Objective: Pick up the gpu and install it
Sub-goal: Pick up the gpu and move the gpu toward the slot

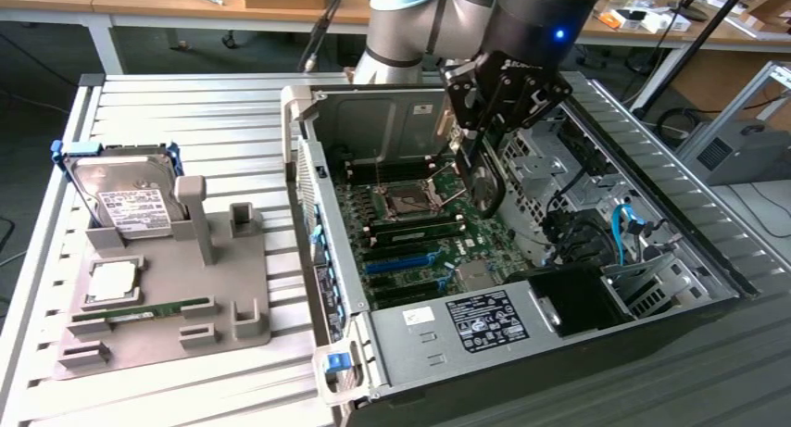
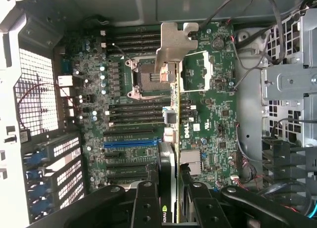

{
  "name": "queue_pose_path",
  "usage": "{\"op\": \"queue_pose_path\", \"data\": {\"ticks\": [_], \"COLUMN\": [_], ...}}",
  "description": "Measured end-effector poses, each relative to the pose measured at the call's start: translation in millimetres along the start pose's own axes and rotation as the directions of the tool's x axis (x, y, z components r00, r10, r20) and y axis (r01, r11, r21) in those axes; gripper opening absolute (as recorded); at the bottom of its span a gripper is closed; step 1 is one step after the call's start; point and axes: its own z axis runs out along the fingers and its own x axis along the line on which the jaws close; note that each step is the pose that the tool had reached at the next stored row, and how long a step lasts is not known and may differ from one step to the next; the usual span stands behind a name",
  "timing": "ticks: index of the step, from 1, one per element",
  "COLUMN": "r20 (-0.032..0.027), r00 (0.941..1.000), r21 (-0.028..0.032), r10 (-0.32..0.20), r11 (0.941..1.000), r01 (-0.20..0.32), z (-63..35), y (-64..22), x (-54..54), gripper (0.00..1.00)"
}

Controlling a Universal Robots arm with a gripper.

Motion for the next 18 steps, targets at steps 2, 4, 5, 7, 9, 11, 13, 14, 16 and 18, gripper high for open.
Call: {"op": "queue_pose_path", "data": {"ticks": [2, 4, 5, 7, 9, 11, 13, 14, 16, 18], "r20": [0.0001, 0.0001, 0.0001, 0.0002, 0.0002, 0.0003, 0.0003, 0.0004, 0.0005, 0.0005], "r00": [1.0, 1.0, 1.0, 1.0, 1.0, 1.0, 1.0, 1.0, 1.0, 1.0], "r21": [0.0009, 0.0017, 0.0021, 0.0029, 0.0037, 0.0045, 0.0052, 0.0057, 0.0067, 0.0076], "r10": [0.0, 0.0, 0.0, 0.0, 0.0, 0.0, 0.0, 0.0, 0.0, 0.0], "r11": [1.0, 1.0, 1.0, 1.0, 1.0, 1.0, 1.0, 1.0, 1.0, 1.0], "r01": [0.0, 0.0, 0.0, 0.0, 0.0, 0.0, 0.0, 0.0, 0.0, 0.0], "z": [1.3, 2.5, 3.0, 4.2, 5.2, 6.2, 7.3, 7.8, 9.0, 9.9], "y": [0.0, 0.1, 0.1, 0.1, 0.1, 0.2, 0.2, 0.2, 0.3, 0.3], "x": [-0.4, -0.8, -1.0, -1.4, -1.7, -2.1, -2.5, -2.7, -3.2, -3.6], "gripper": [0.27, 0.27, 0.27, 0.27, 0.27, 0.27, 0.27, 0.27, 0.27, 0.27]}}
